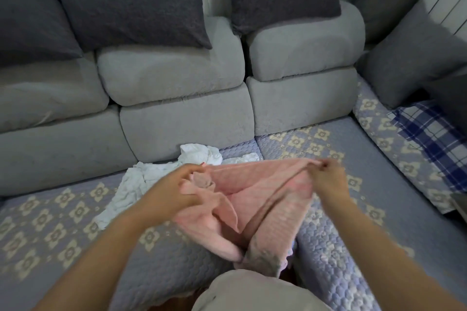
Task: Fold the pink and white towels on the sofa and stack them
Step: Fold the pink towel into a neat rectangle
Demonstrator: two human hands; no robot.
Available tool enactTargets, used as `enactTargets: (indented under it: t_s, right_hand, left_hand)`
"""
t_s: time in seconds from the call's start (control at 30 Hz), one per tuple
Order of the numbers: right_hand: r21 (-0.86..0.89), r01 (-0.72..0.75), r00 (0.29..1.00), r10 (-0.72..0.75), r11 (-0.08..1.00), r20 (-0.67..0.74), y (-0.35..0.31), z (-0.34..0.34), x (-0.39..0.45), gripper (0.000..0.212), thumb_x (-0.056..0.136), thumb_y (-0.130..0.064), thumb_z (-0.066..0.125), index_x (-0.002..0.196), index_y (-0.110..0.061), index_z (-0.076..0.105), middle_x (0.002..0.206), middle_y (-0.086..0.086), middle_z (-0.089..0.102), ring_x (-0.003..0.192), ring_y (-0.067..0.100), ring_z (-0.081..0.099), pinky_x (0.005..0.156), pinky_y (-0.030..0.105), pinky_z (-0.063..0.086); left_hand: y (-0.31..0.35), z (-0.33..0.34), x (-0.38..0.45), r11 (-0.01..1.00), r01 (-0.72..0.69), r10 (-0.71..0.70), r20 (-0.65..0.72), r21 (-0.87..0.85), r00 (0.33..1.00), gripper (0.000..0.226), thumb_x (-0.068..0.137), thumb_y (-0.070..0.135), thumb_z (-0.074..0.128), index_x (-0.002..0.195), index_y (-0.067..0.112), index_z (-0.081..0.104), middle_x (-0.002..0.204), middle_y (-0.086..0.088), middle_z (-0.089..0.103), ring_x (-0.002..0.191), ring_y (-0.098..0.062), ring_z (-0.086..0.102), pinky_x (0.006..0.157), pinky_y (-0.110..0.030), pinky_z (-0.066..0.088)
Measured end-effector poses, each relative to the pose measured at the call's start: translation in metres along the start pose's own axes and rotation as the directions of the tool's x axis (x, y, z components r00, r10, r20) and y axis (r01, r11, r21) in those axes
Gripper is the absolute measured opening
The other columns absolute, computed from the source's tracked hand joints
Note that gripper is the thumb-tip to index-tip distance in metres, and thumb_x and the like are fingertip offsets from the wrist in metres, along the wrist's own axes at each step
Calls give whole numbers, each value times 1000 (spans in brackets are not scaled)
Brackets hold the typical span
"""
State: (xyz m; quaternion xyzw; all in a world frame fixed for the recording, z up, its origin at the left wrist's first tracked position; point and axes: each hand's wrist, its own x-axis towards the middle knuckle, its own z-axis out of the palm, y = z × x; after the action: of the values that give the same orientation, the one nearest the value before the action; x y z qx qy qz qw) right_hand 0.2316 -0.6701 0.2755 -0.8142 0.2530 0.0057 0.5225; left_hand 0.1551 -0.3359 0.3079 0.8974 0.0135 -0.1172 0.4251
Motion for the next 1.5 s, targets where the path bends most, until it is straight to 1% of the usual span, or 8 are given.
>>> enactTargets:
  t_s: [0.33, 0.53, 0.63, 0.73, 0.93, 1.13, 1.3, 1.5]
  right_hand:
    - [-510, -115, 989, 49, 853, -140, 78, -52, 49, 40, 97, -10, 44, 128, -25, 64, 127, 27, 56, 120, 44, 52, 102, 45, 44]
    - [-911, 303, 952, -34, 280, 306, 126, -66, 14, 37, 70, 0, 75, 93, -28, 69, 66, -12, 28, 81, 22, 50, 67, 32, 36]
    - [-891, 307, 949, -32, 334, 315, 155, -72, 14, 47, 35, 6, 86, 63, -19, 59, 52, -5, 49, 64, 25, 49, 52, 34, 43]
    - [-930, 320, 945, 4, 180, 326, 127, -77, 4, 19, 67, -13, 76, 77, -20, 61, 78, -1, 68, 87, 25, 57, 75, 38, 47]
    - [-760, 59, 937, -299, 647, -181, -54, -135, 74, 17, 82, -8, 59, 97, 0, 62, 96, 25, 65, 92, 43, 64, 76, 43, 51]
    - [-368, 248, 585, -442, 896, -680, -246, -279, 115, 34, 74, -19, 50, 96, 3, 63, 100, 27, 66, 96, 47, 65, 81, 52, 54]
    - [-515, 197, 656, -503, 834, -563, -270, -331, 100, 31, 81, -16, 45, 98, -1, 66, 105, 29, 65, 101, 49, 63, 88, 51, 53]
    - [-393, 266, 686, -460, 880, -564, -288, -391, 107, 29, 65, -23, 43, 80, -4, 59, 92, 26, 67, 91, 44, 66, 76, 41, 51]
  left_hand:
    - [-194, -30, -3, 828, 362, -222, -344, 428, 913, 13, 77, -4, 75, 72, 6, 69, 73, -13, 54, 68, -38, 59, 59, -37, 40]
    - [-209, -6, -29, 614, 440, -269, -351, 655, 897, 24, 72, -12, 61, 82, 4, 48, 85, -10, 38, 69, -30, 43, 53, -37, 36]
    - [-214, 7, -36, 452, 376, -257, -286, 809, 923, 20, 70, -5, 67, 80, 5, 54, 83, -15, 49, 75, -34, 46, 55, -41, 38]
    - [-188, -2, -24, 471, 389, -296, -273, 792, 915, 16, 70, 3, 68, 75, 12, 56, 75, -10, 60, 78, -34, 56, 60, -39, 43]
    - [-5, -94, 85, 725, 360, -70, -457, 587, 887, 10, 79, 10, 58, 85, 4, 64, 88, -29, 68, 85, -47, 67, 72, -48, 54]
    - [242, -219, 138, 952, 97, 220, -871, 290, 440, 25, 91, 8, 40, 111, 8, 55, 112, -31, 62, 106, -50, 58, 90, -51, 45]
    - [305, -219, 152, 736, 283, 423, -744, 615, 518, 25, 90, 12, 50, 103, 7, 71, 101, -25, 68, 94, -47, 66, 79, -51, 56]
    - [352, -198, 159, 818, 281, 312, -797, 502, 518, 25, 97, 13, 45, 99, 7, 69, 100, -20, 66, 92, -42, 64, 72, -44, 48]
